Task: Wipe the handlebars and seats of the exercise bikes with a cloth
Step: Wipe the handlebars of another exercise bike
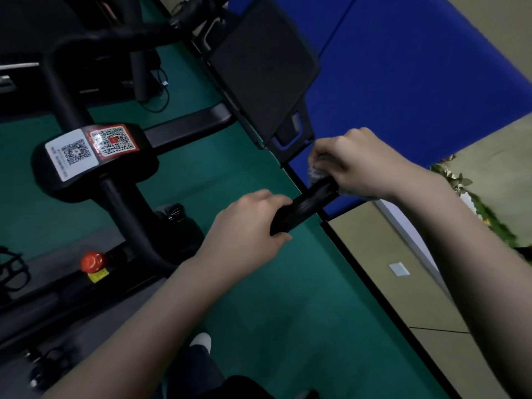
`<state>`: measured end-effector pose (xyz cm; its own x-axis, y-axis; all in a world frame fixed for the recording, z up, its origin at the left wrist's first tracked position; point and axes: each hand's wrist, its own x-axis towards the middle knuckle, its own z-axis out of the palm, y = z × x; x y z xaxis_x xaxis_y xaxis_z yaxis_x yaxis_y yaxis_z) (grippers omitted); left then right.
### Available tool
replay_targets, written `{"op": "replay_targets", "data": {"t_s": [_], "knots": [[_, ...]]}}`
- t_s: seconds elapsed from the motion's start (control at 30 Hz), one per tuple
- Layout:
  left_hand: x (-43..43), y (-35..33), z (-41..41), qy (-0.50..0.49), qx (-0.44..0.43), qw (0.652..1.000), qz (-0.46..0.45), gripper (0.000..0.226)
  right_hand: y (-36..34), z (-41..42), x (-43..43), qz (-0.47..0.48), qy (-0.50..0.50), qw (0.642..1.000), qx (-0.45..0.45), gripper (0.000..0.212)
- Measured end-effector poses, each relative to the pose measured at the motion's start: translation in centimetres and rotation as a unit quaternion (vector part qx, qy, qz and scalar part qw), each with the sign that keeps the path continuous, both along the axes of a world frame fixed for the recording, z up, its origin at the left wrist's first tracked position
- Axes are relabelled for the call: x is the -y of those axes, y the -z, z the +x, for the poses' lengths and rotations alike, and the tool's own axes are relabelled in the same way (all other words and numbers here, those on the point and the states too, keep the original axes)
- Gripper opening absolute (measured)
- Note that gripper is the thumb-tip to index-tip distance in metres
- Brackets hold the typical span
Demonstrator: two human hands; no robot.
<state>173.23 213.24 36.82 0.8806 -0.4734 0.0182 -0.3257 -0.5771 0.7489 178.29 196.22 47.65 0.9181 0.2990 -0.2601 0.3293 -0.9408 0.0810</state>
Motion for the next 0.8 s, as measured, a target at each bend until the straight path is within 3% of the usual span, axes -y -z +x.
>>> {"op": "replay_targets", "data": {"t_s": [0.2, 0.47, 0.8], "knots": [[-0.3, 0.3, 0.3, -0.010, -0.019, 1.000, -0.015, 0.051, 1.4, -0.7, -1.0, 0.004, -0.007, 1.000, 0.001, 0.014], [-0.3, 0.1, 0.0, -0.010, -0.013, 1.000, -0.024, 0.045, 3.2, -2.4, -1.7, 0.029, -0.035, 0.996, 0.074, 0.009], [-2.4, -0.4, 0.3, 0.015, -0.005, 1.000, 0.011, 0.046, 6.0, -5.7, -3.8, 0.165, 0.036, 0.975, 0.145, 0.010]]}}
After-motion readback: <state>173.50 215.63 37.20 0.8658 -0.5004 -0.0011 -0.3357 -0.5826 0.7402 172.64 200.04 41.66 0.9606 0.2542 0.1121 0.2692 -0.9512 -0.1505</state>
